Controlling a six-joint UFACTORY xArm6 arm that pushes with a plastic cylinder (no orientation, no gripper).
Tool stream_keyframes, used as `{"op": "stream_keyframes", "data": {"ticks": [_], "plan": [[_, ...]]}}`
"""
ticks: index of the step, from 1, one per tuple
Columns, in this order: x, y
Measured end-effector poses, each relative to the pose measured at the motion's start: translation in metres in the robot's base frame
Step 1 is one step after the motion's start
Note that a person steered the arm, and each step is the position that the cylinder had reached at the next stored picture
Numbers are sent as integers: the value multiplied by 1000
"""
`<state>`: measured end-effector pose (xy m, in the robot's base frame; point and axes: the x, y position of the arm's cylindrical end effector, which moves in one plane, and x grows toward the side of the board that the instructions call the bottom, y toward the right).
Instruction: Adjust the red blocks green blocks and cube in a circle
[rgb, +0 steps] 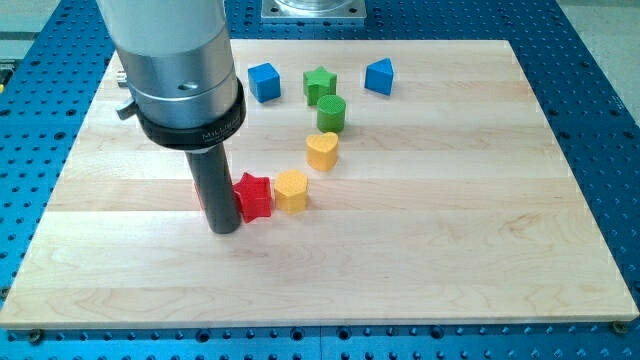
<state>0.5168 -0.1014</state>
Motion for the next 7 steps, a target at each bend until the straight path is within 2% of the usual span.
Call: {"op": "stream_keyframes", "data": {"ticks": [2, 3, 4, 5, 6, 7], "plan": [[-18, -39], [-25, -76], [-65, -81], [-96, -30], [-95, 17], [-66, 7]]}}
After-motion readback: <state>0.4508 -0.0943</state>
